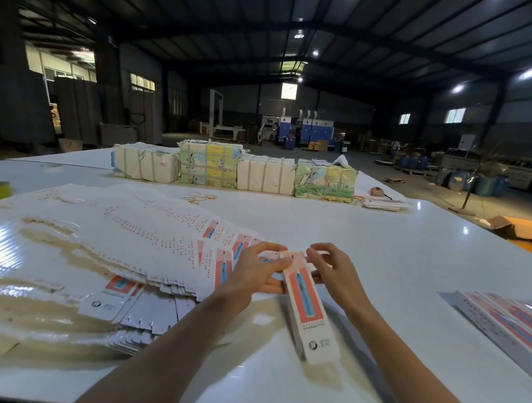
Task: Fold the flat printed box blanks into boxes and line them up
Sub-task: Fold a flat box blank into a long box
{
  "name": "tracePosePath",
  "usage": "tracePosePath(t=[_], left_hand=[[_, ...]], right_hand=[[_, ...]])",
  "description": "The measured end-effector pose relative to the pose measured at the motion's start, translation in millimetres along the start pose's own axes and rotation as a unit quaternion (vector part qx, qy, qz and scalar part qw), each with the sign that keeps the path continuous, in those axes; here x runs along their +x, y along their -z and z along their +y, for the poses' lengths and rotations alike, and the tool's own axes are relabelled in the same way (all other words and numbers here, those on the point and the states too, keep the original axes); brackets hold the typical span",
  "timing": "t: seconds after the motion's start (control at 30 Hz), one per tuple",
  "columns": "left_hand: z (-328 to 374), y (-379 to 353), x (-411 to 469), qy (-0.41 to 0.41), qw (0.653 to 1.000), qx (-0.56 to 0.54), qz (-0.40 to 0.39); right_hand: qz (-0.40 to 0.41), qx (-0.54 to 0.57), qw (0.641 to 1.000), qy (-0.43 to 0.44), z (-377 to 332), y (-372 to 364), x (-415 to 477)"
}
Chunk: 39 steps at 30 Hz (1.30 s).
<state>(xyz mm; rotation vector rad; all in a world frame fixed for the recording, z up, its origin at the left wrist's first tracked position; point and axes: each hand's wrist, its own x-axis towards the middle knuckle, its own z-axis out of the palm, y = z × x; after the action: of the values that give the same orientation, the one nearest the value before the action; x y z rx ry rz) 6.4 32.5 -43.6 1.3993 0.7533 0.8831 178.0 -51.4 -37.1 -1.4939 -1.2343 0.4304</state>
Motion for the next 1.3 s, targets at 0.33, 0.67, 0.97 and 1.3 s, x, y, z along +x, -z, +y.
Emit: tracePosePath(t=[0.33, 0.67, 0.97, 1.3], left_hand=[[-8.1, 9.2, 7.1, -0.042, 0.979, -0.015, 0.199], [-0.8, 51.2, 5.7, -0.085, 0.659, 0.698, 0.269], [-10.8, 60.7, 11.2, -0.013, 0.660, 0.718, 0.221], [-4.3, 63.2, 12.9, 0.032, 0.680, 0.693, 0.238]], right_hand=[[-0.059, -0.482, 0.855, 0.181, -17.7, -34.3, -34.1], [0.043, -0.512, 0.858, 0.008, 27.5, 95.2, -21.4], [0.068, -0.654, 0.752, -0.050, 74.5, 183.9, -55.6], [0.136, -0.717, 0.678, -0.093, 63.5, 215.2, -100.9]])
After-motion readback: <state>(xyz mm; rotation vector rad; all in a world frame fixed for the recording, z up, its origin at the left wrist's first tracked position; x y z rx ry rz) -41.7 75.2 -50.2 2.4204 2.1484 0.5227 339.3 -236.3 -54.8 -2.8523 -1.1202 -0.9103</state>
